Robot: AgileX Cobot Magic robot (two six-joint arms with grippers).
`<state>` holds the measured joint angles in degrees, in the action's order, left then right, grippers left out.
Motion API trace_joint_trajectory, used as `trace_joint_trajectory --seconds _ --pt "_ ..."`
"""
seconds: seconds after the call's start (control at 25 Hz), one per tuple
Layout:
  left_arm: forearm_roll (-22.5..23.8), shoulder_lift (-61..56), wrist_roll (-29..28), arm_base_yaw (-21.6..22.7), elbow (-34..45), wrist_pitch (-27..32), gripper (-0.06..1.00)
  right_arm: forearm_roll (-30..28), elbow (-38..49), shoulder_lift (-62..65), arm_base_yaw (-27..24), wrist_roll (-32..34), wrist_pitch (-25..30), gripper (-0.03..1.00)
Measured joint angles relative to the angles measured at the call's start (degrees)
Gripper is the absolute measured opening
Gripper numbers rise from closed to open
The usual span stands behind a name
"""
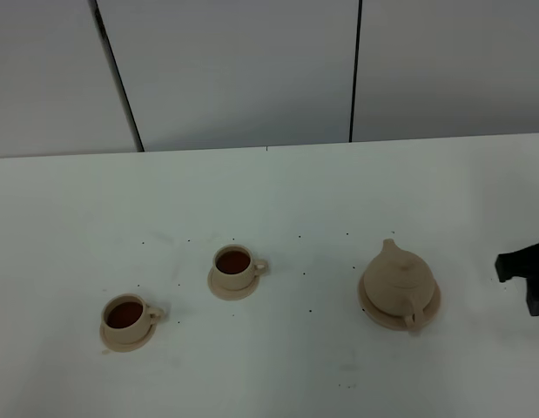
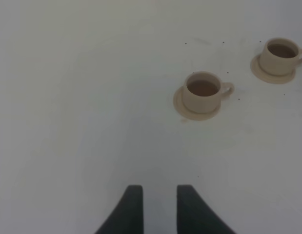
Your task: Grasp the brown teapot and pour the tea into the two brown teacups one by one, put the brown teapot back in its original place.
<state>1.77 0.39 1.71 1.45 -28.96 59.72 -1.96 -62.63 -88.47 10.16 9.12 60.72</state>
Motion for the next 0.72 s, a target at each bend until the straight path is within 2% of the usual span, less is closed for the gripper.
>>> trace_joint_trajectory --seconds 0.24,0.72 --pt "0.0 0.0 0.0 0.0 0.0 0.0 0.24 2.8 5.1 6.3 -7.1 -4.5 -0.4 0.58" --pt "0.0 0.0 0.0 0.0 0.0 0.0 0.24 3.8 20.5 30.2 -7.5 -3.7 0.2 0.58"
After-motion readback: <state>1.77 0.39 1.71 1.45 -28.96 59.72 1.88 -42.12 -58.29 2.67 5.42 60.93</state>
